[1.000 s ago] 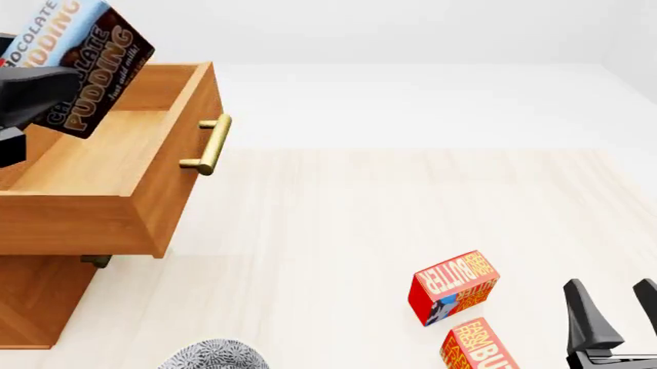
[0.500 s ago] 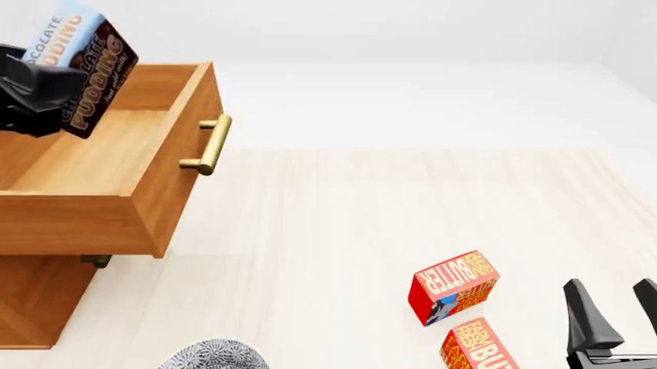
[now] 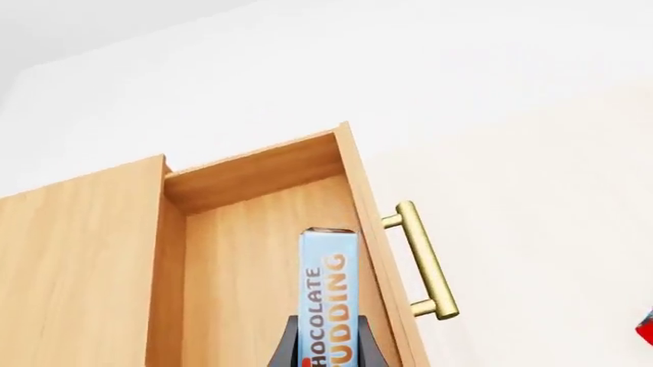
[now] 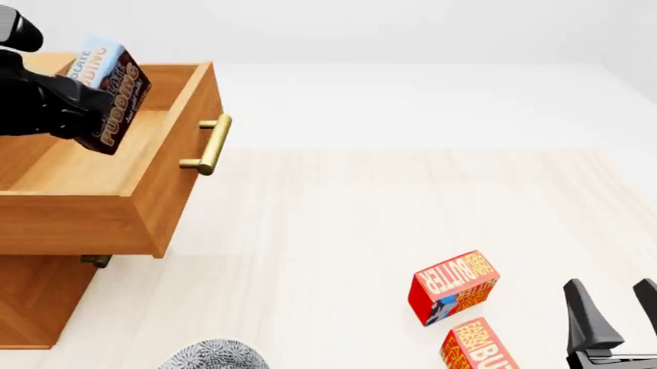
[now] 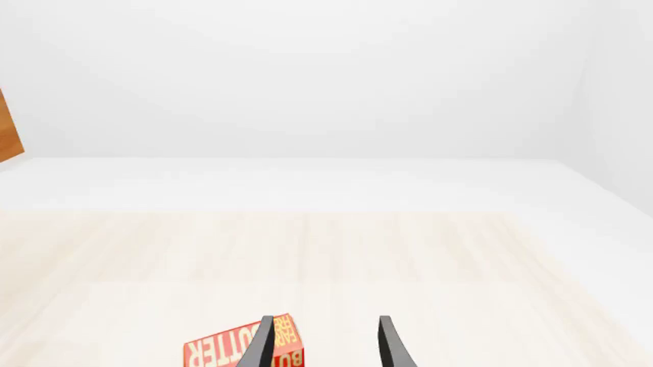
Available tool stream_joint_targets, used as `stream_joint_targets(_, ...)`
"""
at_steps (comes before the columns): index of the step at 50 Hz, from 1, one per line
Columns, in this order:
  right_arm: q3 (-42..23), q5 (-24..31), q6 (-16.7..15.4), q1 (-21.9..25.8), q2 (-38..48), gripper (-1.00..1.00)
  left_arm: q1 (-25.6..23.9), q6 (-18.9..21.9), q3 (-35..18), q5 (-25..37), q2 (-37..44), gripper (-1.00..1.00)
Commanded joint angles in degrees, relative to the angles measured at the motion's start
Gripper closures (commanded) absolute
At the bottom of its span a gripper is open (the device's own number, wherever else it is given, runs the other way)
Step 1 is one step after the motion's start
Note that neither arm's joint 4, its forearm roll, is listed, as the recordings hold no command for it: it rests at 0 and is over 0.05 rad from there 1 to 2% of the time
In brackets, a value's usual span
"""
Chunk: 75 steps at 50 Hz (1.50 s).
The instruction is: Put the chocolate pudding in the top drawer of the cabinet and close it.
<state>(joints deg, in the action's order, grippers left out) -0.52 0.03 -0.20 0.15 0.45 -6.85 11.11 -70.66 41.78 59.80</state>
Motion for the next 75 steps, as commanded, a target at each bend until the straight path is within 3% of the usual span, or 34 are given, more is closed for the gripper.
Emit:
stream_joint_targets(1,0.0,0.0,-0.01,-0.01,0.0,-1.0,2.18,-1.06,1.04,-1.51,2.78,1.0)
stream_joint_targets(30,0.0,0.0,0.02,0.0,0.01,-1.0,5.11,-0.49,7.19,-7.23,6.12,1.0)
stream_joint_targets(56,0.0,0.0,0.05,-0.01,0.02,-1.0,4.66,-0.88,7.72,-8.03,7.54,1.0)
stream_joint_targets(57,0.0,0.0,0.02,-0.01,0.01,-1.0,4.37,-1.03,7.57,-7.96,7.39,-1.0)
stream_joint_targets(75,0.0,0.0,0.0,0.0,-0.01,-1.0,4.84,0.88,6.26,-5.81,3.24,-1.0)
